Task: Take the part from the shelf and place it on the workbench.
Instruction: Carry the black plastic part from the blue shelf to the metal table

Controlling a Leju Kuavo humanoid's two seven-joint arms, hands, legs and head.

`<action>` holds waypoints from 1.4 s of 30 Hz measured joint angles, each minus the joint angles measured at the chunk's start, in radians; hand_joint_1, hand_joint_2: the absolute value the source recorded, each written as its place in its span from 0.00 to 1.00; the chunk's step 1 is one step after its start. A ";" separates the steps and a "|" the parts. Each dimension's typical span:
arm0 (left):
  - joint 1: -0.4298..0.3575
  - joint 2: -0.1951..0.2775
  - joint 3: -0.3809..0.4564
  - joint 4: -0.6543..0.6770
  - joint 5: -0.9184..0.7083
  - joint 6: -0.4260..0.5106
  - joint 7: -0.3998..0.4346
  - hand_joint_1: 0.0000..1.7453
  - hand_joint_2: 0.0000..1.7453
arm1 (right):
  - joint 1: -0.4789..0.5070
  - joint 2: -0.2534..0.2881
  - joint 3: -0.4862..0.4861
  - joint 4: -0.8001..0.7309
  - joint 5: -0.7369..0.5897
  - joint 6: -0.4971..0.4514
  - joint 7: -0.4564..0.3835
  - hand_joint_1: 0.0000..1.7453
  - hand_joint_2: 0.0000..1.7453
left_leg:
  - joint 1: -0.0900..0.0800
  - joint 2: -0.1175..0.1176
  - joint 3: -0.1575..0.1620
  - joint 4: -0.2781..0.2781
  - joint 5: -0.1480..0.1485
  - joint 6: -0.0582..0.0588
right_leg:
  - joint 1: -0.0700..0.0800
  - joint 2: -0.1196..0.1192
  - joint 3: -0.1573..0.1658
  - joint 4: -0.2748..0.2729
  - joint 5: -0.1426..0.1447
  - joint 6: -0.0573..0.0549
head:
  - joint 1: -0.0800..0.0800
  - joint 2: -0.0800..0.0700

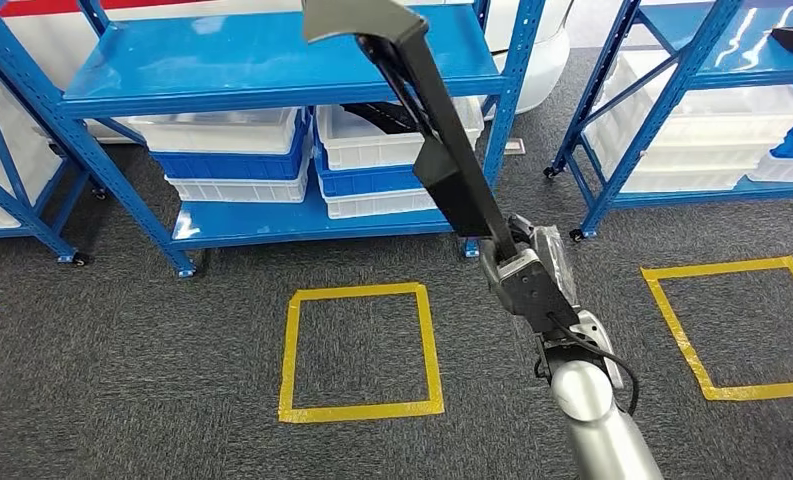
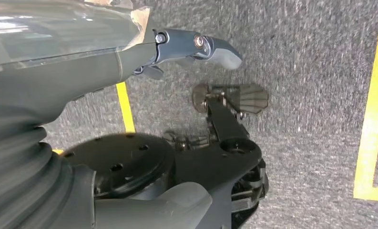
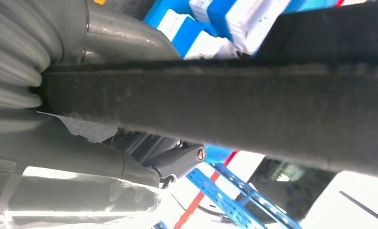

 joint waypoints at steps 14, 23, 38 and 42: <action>0.005 0.016 0.035 0.000 0.017 0.029 0.026 0.00 1.00 | -0.083 0.033 0.030 0.061 -0.010 0.007 0.005 1.00 1.00 | -0.006 -0.014 0.156 0.015 -0.161 0.019 | 0.014 -0.011 -0.120 0.026 0.107 -0.013 | -0.004 0.000; 0.005 0.016 0.051 0.001 0.027 0.047 0.029 0.00 1.00 | -0.141 0.033 0.037 0.089 -0.041 0.014 0.000 1.00 1.00 | 0.002 0.000 0.058 -0.012 -0.058 0.039 | -0.002 -0.006 -0.188 0.280 -0.025 0.020 | 0.012 0.000; -0.005 0.042 0.116 0.001 0.073 0.076 0.001 0.00 1.00 | -0.263 0.064 0.095 0.120 -0.108 0.023 -0.004 1.00 1.00 | 0.012 -0.006 -0.048 0.311 -0.212 -0.023 | -0.004 -0.006 -0.107 0.023 0.086 -0.036 | 0.005 0.000; -0.009 0.048 0.127 0.001 0.078 0.075 -0.009 0.00 1.00 | -0.281 0.066 0.110 0.122 -0.119 0.021 0.002 1.00 1.00 | 0.017 -0.011 0.133 0.086 -0.159 -0.020 | 0.001 -0.007 -0.133 0.031 0.106 -0.016 | 0.006 0.000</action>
